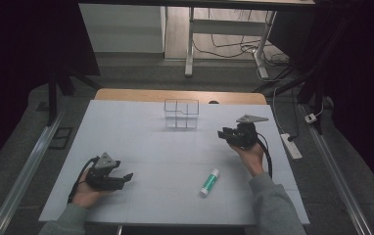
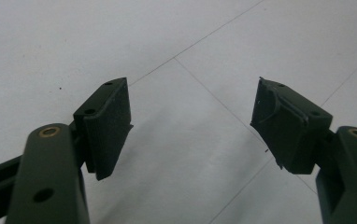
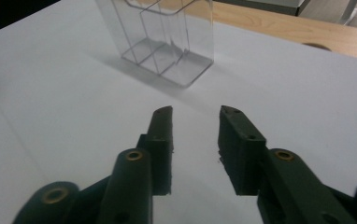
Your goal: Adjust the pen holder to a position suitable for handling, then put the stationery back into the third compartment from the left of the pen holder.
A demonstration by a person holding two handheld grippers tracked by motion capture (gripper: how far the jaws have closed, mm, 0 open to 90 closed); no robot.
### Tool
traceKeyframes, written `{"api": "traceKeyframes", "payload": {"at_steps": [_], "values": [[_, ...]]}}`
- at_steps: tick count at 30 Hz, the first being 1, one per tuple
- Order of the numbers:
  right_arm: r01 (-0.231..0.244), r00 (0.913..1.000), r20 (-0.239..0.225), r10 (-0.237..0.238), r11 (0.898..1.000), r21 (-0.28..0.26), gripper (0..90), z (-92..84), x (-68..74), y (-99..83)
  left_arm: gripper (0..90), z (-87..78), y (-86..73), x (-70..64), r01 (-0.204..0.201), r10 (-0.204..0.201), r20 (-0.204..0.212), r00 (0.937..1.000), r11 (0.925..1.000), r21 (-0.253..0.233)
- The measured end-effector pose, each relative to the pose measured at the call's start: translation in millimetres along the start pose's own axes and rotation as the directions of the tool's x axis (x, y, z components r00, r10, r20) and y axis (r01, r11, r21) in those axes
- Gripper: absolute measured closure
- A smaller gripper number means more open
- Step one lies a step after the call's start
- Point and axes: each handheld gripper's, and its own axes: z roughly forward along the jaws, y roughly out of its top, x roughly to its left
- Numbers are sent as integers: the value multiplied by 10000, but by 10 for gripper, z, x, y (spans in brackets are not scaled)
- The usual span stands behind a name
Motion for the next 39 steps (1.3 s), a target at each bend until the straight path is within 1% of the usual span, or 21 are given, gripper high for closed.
{"api": "traceKeyframes", "payload": {"at_steps": [1, 2, 3, 5, 6, 7, 8, 9, 13, 14, 17, 21, 24, 26, 27, 29, 37, 38, 39], "values": [[104, 9999, 108, -105, 9999, 68, 607, -47, 10, -37, 283, -1, 0, 1, -4, 4, 0, 10000, 10000, 2], [236, 9995, 202, -238, 9997, 68, 577, -137, 29, -126, 283, -1, 0, 1, 1, -1, -3, 10000, 10000, -6], [236, 9995, 202, -238, 9997, 68, 577, -137, 29, -126, 283, -2, 1, 1, 4, -4, -9, 10000, 10000, -11], [314, 9992, 260, -316, 9995, 82, 554, -221, 45, -212, 283, 0, 2, 1, 15, -15, -13, 10000, 10000, -26], [324, 9992, 238, -325, 9995, 46, 537, -300, 69, -293, 283, 1, 2, 0, 20, -20, -15, 10000, 10000, -23], [324, 9992, 238, -325, 9995, 46, 537, -300, 69, -293, 283, 2, 2, -1, 28, -28, -17, 10000, 10000, -14], [390, 9988, 297, -391, 9992, 44, 525, -386, 97, -367, 283, 2, 2, -3, 15, -15, -22, 10000, 10000, 0], [390, 9988, 297, -391, 9992, 44, 525, -386, 97, -367, 283, 2, 2, -4, 7, -7, -23, 10000, 10000, -2], [506, 9983, 286, -505, 9987, -24, 495, -557, 152, -493, 283, -3, 3, -1, 10, -10, -15, 10000, 10000, -22], [593, 9976, 363, -594, 9982, 36, 486, -595, 169, -524, 283, -1, 3, 0, 25, -25, -21, 10000, 10000, -27], [753, 9964, 379, -755, 9971, 85, 469, -710, 206, -623, 283, 1, 4, 0, 30, -30, -20, 10000, 10000, -30], [597, 9977, 337, -596, 9982, -2, 454, -849, 220, -715, 284, 2, 8, -6, -2, 2, -36, 10000, 10000, -4], [674, 9971, 351, -672, 9977, -31, 448, -935, 235, -775, 284, 4, 12, -11, -5, 5, -63, 10000, 10000, 13], [696, 9969, 375, -696, 9976, 20, 443, -970, 236, -821, 285, 7, 16, -11, 8, -8, -73, 10000, 10000, 13], [779, 9959, 464, -782, 9969, 73, 440, -978, 234, -840, 285, 9, 18, -12, 3, -3, -77, 10000, 10000, 10], [732, 9964, 431, -736, 9973, 95, 434, -985, 225, -866, 285, 9, 20, -15, -24, 24, -87, 10000, 10000, 16], [732, 9961, 492, -737, 9973, 117, 420, -977, 196, -873, 286, 7, 25, -13, -35, 35, -106, 9999, 10000, -5], [747, 9956, 561, -755, 9971, 167, 420, -980, 194, -874, 286, 7, 28, -17, -34, 34, -102, 9999, 10000, -16], [724, 9960, 515, -729, 9973, 118, 420, -976, 190, -878, 286, 7, 31, -22, -26, 26, -100, 9999, 10000, -36]]}}
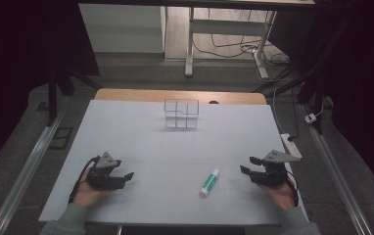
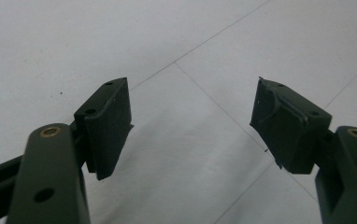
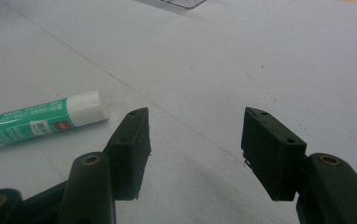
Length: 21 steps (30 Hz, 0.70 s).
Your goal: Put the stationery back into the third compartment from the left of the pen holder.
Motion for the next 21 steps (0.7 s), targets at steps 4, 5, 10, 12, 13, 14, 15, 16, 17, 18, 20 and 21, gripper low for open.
{"api": "traceKeyframes", "payload": {"at_steps": [4, 5, 10, 12, 13, 14, 15, 16, 17, 18, 20, 21], "values": [[31, 10000, -5, -31, 10000, 46, 420, 3, 3, -1, 286, -7, 24, -27, -43, 43, 66, 10000, 10000, -50], [41, 10000, -11, -41, 10000, 58, 420, 5, 5, -1, 286, -8, 35, -38, -22, 22, 90, 10000, 10000, -66], [72, 10000, -20, -71, 9999, 96, 419, 16, 4, -5, 288, 1, 156, -154, -18, 26, 422, 9991, 9998, -179], [94, 10000, 21, -94, 9999, 127, 417, 26, 3, -7, 291, 19, 225, -227, -79, 89, 606, 9981, 9998, -166], [104, 9999, 19, -105, 9999, 137, 417, 30, 4, -8, 294, 32, 257, -264, -135, 146, 705, 9974, 9998, -164], [121, 9999, 15, -121, 9998, 164, 416, 35, 7, -9, 294, 46, 287, -299, -202, 212, 772, 9968, 9997, -137], [166, 9999, 38, -166, 9996, 223, 415, 36, 12, -11, 294, 62, 313, -331, -264, 273, 850, 9960, 9996, -111], [197, 9998, 14, -197, 9995, 246, 414, 40, 18, -15, 295, 79, 340, -360, -319, 325, 920, 9952, 9995, -79], [212, 9998, 12, -213, 9994, 260, 413, 42, 24, -19, 294, 96, 367, -388, -348, 352, 993, 9944, 9994, -58], [274, 9996, 32, -276, 9991, 317, 412, 39, 27, -20, 294, 112, 394, -417, -336, 339, 1073, 9936, 9994, -48], [302, 9995, -22, -302, 9992, 263, 411, 37, 31, -23, 294, 141, 450, -473, -296, 305, 1264, 9915, 9995, -87], [310, 9995, -24, -309, 9992, 253, 410, 33, 30, -23, 294, 157, 480, -503, -248, 258, 1382, 9901, 9996, -94]]}}
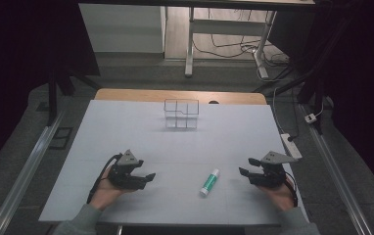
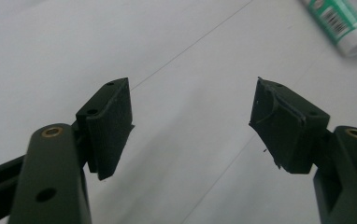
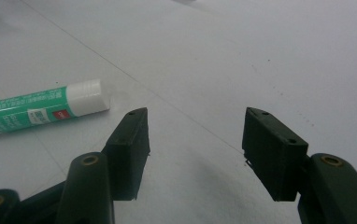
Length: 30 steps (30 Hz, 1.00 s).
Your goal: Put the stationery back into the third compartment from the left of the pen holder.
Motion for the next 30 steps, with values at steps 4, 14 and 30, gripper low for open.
{"api": "traceKeyframes", "payload": {"at_steps": [4, 14, 30], "values": [[-27, 10000, -25, 27, 10000, -6, 408, -8, -4, -6, 306, 96, 134, -112, -11, 10, 320, 9995, 10000, 32], [-1, 9999, 103, 1, 10000, 40, 400, 0, -17, -14, 319, 335, 381, -351, -484, 425, 932, 9947, 9969, 614], [71, 9999, 141, -72, 9999, 77, 395, 26, -4, -15, 305, 644, 662, -713, -1330, 1155, 1623, 9800, 9859, 1013]]}}
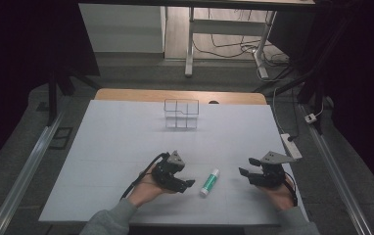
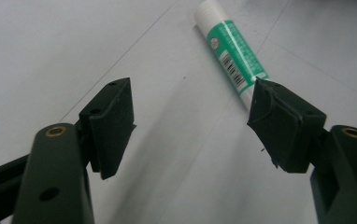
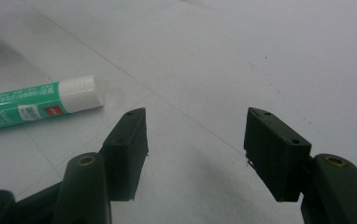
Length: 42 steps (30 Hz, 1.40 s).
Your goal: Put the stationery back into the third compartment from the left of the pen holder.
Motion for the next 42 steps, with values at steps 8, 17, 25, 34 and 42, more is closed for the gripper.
{"api": "traceKeyframes", "payload": {"at_steps": [8, 17, 25, 34, 42], "values": [[54, 10000, -17, -54, 10000, 73, 391, -1, 2, 0, 297, 116, 120, -140, -366, 358, 230, 9991, 9987, 351], [95, 9998, 146, -98, 9998, 158, 387, 8, 4, -1, 293, 245, 219, -193, -119, 108, 179, 9998, 9977, 664], [141, 9996, 223, -147, 9996, 240, 383, 27, 6, -6, 286, 438, 346, -303, -330, 314, 171, 9994, 9938, 1058], [225, 9991, 364, -238, 9991, 348, 382, 12, -3, -10, 302, 624, 348, -359, -495, 470, 198, 9987, 9866, 1555], [287, 9981, 526, -308, 9987, 413, 382, 23, -1, -12, 386, 670, 352, -353, -711, 717, 31, 9974, 9811, 1798]]}}
